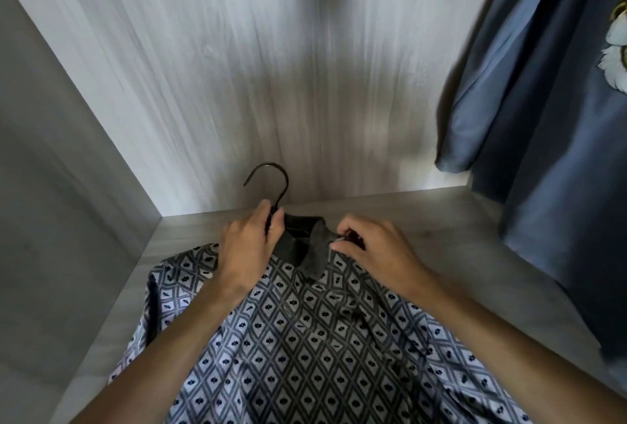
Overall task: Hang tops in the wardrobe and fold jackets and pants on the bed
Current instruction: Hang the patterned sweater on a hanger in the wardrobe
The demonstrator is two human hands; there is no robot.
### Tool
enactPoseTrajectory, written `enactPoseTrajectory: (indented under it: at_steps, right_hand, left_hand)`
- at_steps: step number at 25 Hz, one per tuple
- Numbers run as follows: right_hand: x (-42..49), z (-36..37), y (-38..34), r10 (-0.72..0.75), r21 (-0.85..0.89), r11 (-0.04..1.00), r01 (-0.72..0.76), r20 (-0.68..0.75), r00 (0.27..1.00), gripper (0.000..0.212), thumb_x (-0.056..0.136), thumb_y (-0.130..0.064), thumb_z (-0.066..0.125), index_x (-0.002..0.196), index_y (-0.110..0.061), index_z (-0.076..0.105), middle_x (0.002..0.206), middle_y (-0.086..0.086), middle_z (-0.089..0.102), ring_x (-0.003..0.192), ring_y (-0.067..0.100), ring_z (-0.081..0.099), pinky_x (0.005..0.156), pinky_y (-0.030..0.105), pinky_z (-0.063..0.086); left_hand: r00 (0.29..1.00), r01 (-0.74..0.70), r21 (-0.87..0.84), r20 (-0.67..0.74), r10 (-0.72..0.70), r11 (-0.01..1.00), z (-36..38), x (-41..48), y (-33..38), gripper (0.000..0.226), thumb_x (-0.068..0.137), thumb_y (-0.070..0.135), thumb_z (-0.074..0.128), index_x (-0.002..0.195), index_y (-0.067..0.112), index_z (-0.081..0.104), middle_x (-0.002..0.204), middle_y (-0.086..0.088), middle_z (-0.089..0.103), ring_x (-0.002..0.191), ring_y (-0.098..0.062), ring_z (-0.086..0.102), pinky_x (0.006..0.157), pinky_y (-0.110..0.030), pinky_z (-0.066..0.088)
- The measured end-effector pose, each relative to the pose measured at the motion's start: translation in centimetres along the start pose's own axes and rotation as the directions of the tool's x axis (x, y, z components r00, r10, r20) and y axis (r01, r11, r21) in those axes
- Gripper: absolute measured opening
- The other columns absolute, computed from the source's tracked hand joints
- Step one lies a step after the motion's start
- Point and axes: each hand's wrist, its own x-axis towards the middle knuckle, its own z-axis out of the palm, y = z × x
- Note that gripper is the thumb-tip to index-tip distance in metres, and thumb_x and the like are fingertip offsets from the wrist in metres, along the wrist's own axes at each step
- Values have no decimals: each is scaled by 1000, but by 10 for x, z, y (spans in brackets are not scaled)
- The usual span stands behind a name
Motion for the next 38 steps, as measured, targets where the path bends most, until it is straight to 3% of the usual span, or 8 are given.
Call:
enactPoseTrajectory:
  at_steps: [6,11,15,19,22,26,34,38]
  right_hand:
    - [1,-23,19,166,155,968,-198,197,966,27,82,-47,74,96,-29,59,72,-16,55,68,0,51,65,24,39]
    - [-23,-44,50,260,595,621,-510,458,850,31,99,-31,52,112,-12,74,112,5,74,110,20,67,99,30,46]
    - [-32,-40,54,282,631,649,-425,319,905,26,96,-15,59,78,-17,77,76,-5,72,73,4,64,71,17,46]
    - [-27,-31,47,112,164,982,-94,-103,988,9,90,-38,65,88,-30,67,80,-16,60,76,0,57,70,17,42]
    - [-19,-25,38,50,-58,997,-43,122,991,43,95,-60,45,117,-27,61,109,-11,68,99,8,65,83,28,51]
    - [1,10,7,-216,-452,860,238,99,971,44,102,-50,30,89,-16,56,67,-4,65,53,20,63,43,25,30]
    - [3,8,13,-151,-451,888,93,-95,984,47,102,-51,22,92,-15,52,66,3,65,52,32,63,41,33,41]
    - [-9,-9,32,-142,-459,887,50,-168,976,63,101,-59,14,92,-16,58,65,-1,66,54,28,66,40,35,47]
  left_hand:
    - [994,104,-42,-19,-105,994,-5,0,-21,43,104,37,33,84,5,52,53,-5,50,45,-31,52,41,-36,40]
    - [990,134,-126,-34,-139,983,-2,-3,-35,43,104,39,32,79,8,47,53,3,42,44,-23,45,44,-32,36]
    - [987,156,-107,-33,-160,982,6,-3,-36,45,105,39,30,81,7,49,52,1,44,43,-23,46,43,-34,38]
    - [987,144,-87,-57,-149,986,10,-2,-32,47,106,40,27,81,7,50,52,0,45,42,-25,46,43,-33,36]
    - [991,114,-143,-53,-123,983,10,-3,-28,52,107,44,26,81,6,50,55,2,43,43,-23,45,47,-29,32]
    - [995,80,-162,-41,-88,983,8,-4,-21,52,107,49,22,85,10,51,55,4,46,43,-18,44,47,-27,29]
    - [999,-16,-82,37,19,997,0,-27,-64,59,105,53,26,90,12,64,67,-2,65,57,-24,64,49,-36,51]
    - [995,-93,76,54,89,993,-6,-40,-82,60,105,53,24,79,12,60,57,1,58,47,-23,58,42,-28,42]
